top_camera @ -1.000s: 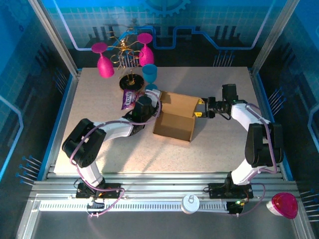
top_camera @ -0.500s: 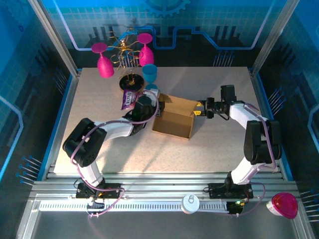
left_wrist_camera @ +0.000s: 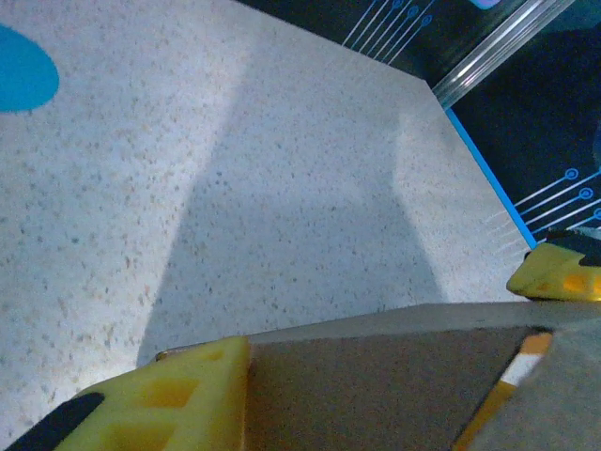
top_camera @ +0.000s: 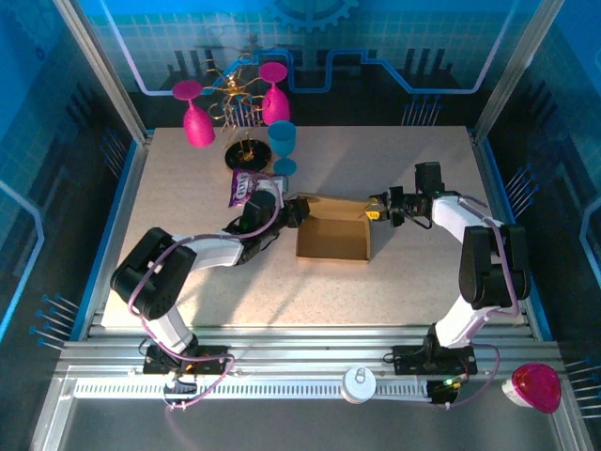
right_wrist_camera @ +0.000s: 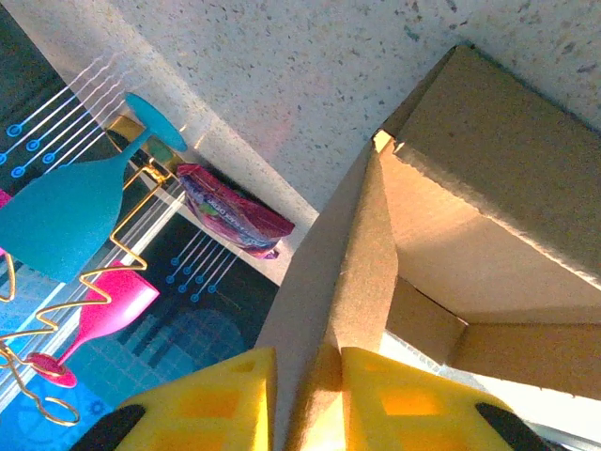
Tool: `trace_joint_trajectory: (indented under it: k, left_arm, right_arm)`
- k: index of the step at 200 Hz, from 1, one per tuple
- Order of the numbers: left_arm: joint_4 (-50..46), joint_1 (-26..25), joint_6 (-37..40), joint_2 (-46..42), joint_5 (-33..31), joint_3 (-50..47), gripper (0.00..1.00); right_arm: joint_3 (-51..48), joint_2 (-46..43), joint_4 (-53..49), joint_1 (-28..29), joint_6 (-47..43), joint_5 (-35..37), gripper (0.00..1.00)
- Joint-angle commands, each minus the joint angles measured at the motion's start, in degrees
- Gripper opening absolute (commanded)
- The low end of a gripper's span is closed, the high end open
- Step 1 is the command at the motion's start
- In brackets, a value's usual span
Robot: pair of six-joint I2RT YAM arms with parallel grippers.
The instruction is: Fold the paper box
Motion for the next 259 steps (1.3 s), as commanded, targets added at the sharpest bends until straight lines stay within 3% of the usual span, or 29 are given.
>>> trace_joint_trajectory:
  k: [1,69,106,143,181,259]
  left_arm:
    - [4.50,-0.32,-4.75,-1.05,4.47,-1.70,0.33]
    - [12.54,-0.32,-13.96,1.32,5.58,-4.97,0.28]
    - [13.13,-0.98,-16.09,2.19,6.25,-5.69,0.10]
    - [13.10,-1.37,-15.78,2.40,5.88,-8.66,0.09]
    - [13.32,-1.56,-15.37,1.62,5.59,-10.75,0.13]
    - [2.84,-2.12,-14.71,-7.92,7.04,-11.26,0.42]
  right_arm:
    - [0.54,0.43,-2.85,1.22,-5.13,0.52,0.23]
    - [0.16,-0.44,-5.06,1.25,-13.34,1.28,0.21]
    - [-0.87,-0.24,-3.70,1.24,-14.67,1.21,0.20]
    - [-0.76,0.04,-3.92,1.24,-17.63,1.42,0.19]
    - [-0.91,0.21,-4.11,0.78,-22.00,1.45,0.16]
    - [-0.74,-0.35,-6.13,-0.67,-30.71,1.96,0.13]
